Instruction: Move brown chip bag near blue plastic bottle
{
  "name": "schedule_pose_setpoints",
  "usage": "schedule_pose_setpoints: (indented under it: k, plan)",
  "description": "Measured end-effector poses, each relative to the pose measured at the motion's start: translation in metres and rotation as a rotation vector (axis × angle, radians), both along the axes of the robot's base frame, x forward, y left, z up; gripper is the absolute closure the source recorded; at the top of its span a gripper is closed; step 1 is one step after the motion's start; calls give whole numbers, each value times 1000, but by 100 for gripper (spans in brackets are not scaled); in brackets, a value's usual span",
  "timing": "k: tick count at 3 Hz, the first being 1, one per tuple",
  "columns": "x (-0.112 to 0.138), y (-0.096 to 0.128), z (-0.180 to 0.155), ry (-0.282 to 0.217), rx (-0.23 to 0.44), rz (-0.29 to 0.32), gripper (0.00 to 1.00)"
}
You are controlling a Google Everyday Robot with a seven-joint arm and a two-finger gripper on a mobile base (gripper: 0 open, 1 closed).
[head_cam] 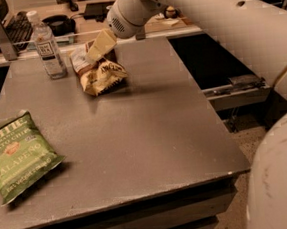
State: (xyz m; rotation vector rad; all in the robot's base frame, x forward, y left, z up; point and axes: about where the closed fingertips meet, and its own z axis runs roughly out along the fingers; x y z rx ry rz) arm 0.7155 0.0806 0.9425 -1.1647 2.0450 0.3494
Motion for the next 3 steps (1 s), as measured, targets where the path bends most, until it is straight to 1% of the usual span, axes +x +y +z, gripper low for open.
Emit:
schedule_pose_setpoints:
  k: [1,2,3]
  plan:
    - [-20,-36,9,-28,97,25,0]
    - [-37,-83,22,-77,220,55,0]
    - [-49,-143,22,-128,328,74,0]
